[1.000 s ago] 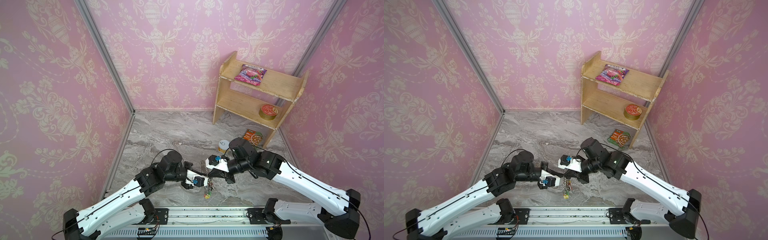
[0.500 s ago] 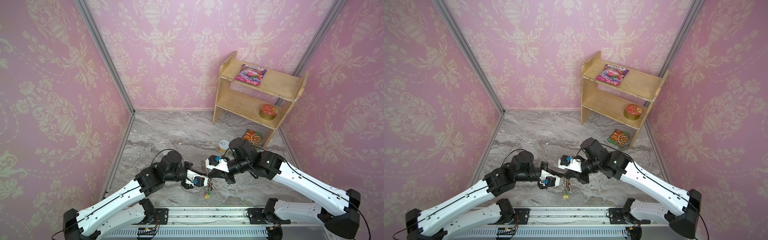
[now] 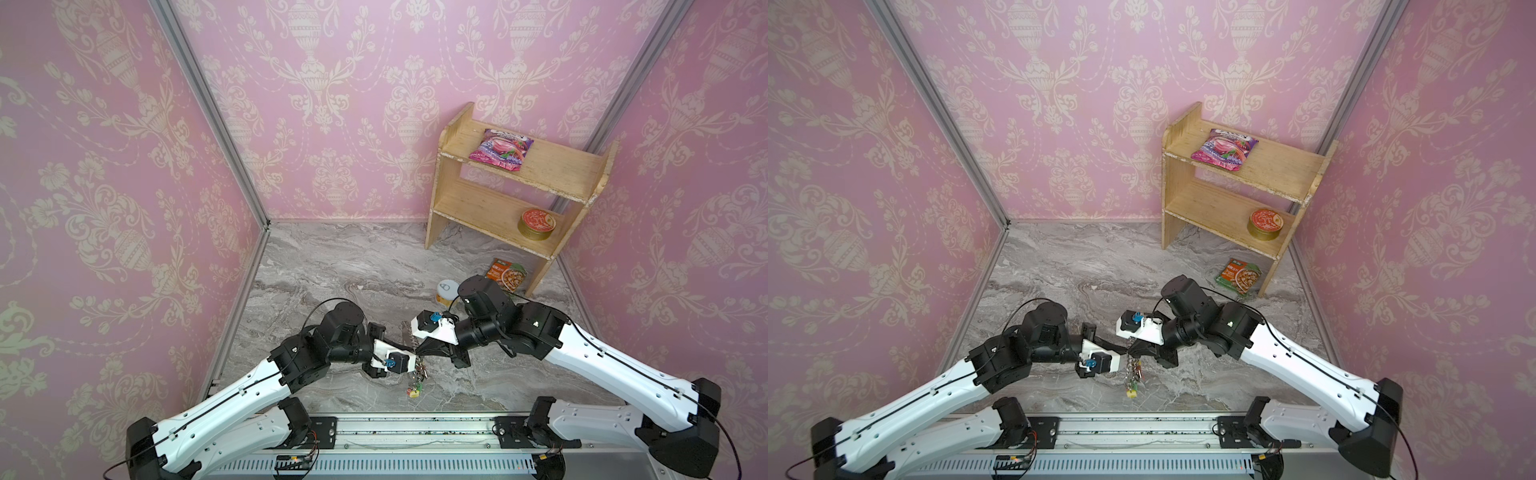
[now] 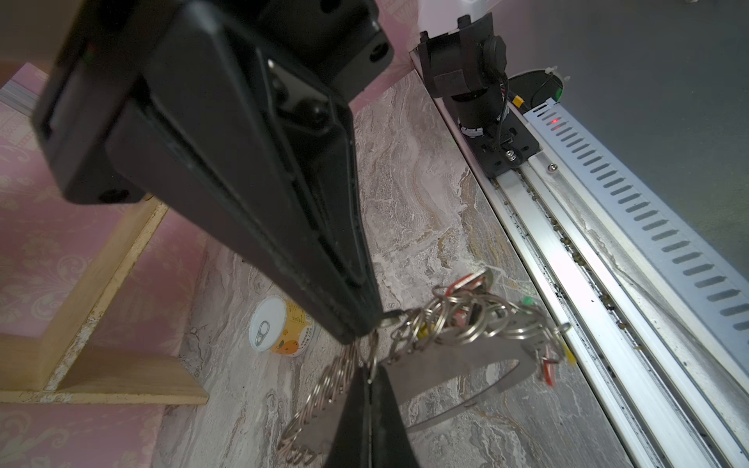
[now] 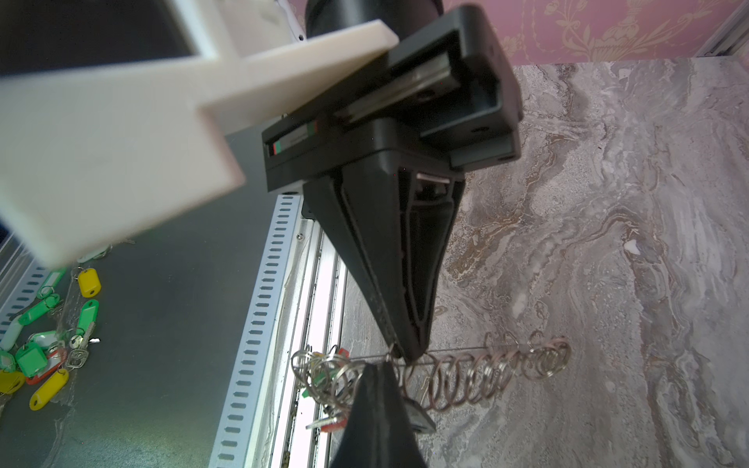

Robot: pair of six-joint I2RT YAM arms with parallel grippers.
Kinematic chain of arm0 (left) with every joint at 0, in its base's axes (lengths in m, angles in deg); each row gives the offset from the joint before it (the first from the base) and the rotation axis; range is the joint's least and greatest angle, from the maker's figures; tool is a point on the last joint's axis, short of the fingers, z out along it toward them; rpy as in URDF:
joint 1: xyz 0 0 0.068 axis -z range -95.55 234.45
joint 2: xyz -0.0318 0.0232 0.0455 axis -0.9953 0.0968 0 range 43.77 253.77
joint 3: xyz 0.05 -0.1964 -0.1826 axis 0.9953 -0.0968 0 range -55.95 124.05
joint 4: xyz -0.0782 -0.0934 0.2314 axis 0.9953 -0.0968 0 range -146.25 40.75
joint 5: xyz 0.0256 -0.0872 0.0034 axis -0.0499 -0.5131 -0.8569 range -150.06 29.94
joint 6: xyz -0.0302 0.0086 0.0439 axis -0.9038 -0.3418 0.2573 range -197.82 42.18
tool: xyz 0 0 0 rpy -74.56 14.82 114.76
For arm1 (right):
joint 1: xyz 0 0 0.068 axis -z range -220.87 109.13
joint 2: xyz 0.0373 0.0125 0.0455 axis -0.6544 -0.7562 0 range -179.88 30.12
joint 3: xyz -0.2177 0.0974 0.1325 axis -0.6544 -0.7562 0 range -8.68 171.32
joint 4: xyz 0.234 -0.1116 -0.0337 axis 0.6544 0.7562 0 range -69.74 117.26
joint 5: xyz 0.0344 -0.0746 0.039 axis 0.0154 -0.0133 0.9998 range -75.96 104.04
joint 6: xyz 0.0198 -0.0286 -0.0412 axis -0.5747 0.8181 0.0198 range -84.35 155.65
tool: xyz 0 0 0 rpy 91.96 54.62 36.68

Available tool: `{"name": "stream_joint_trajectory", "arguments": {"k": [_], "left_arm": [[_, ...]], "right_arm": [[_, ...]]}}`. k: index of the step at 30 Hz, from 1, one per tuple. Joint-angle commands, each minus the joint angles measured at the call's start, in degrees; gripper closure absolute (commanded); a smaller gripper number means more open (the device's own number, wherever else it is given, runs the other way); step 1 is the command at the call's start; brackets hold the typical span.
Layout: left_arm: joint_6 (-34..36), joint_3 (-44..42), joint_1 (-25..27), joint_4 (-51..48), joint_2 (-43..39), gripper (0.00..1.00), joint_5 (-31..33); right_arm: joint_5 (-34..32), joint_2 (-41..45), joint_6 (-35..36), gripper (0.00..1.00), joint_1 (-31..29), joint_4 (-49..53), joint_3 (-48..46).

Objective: Put the keys on the keyring

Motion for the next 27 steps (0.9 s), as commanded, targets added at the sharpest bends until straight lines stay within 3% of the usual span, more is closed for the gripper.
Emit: {"name": "stream_joint_trajectory", "arguments": {"k": [1, 21, 27], "left_arm": [[-1.99, 1.83, -1.31, 3.98, -0.47, 1.00, 3.27], [-3.70, 3.23, -2.02, 2.84, 0.33, 1.00, 1.84], [-3.41, 2.63, -2.05, 3.01, 0.01, 1.00, 0.92]], "right_arm": [[4.79, 0.66, 0.42, 1.00, -1.48, 4.76, 0.84], [5.08, 0.52, 0.28, 1.00, -1.51, 4.63, 0.48], [-2.61, 2.71, -0.78, 1.00, -1.43, 2.42, -0.46]]}}
